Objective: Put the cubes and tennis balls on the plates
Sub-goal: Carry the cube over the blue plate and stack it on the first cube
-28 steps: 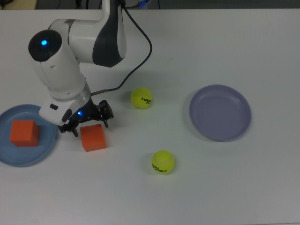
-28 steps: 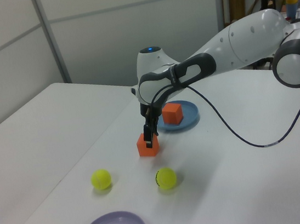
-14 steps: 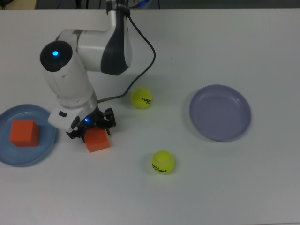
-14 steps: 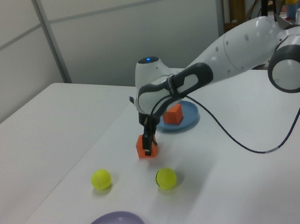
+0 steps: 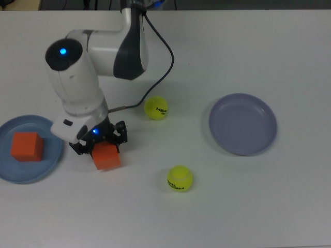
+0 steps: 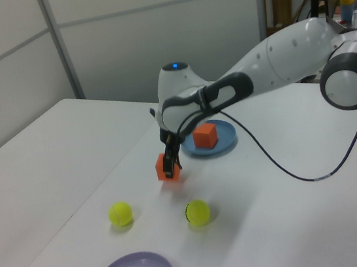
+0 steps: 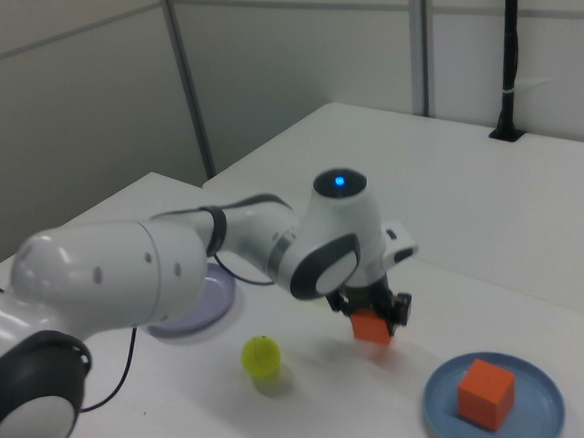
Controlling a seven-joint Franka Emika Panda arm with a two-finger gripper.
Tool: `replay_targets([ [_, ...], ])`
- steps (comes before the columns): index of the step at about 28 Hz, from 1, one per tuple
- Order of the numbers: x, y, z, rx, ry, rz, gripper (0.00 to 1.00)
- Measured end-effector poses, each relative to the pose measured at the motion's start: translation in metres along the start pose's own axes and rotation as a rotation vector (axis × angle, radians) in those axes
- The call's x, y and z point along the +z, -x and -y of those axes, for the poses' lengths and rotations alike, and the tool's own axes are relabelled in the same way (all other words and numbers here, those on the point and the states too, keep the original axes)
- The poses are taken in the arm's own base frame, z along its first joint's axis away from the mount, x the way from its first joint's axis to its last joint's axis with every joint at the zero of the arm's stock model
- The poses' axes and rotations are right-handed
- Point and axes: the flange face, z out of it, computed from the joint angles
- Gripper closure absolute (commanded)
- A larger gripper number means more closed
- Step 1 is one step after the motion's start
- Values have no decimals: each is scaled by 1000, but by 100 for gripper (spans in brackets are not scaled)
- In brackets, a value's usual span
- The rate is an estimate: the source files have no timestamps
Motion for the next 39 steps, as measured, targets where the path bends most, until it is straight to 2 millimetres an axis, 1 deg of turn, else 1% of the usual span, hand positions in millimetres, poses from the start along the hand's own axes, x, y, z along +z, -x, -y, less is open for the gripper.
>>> replay_targets([
  [4,-42,0,-11,17,18,-15,94],
  [5,-58,2,-18,28,26,-22,94],
  [8,-83,11,-39,58,44,-32,94],
  [9,-89,15,-47,70,53,-36,94],
  [10,-98,21,-60,90,67,-40,94],
  [14,-110,41,-97,144,104,-37,94],
  [15,-112,49,-109,163,115,-32,94],
  [20,-118,70,-140,213,146,-20,93],
  [26,-121,87,-163,251,161,-13,92],
  [29,-119,96,-173,269,162,-5,92],
  [33,-103,108,-182,288,152,22,92],
  [36,-88,112,-184,293,141,43,91],
  [39,-77,114,-184,293,134,57,91],
])
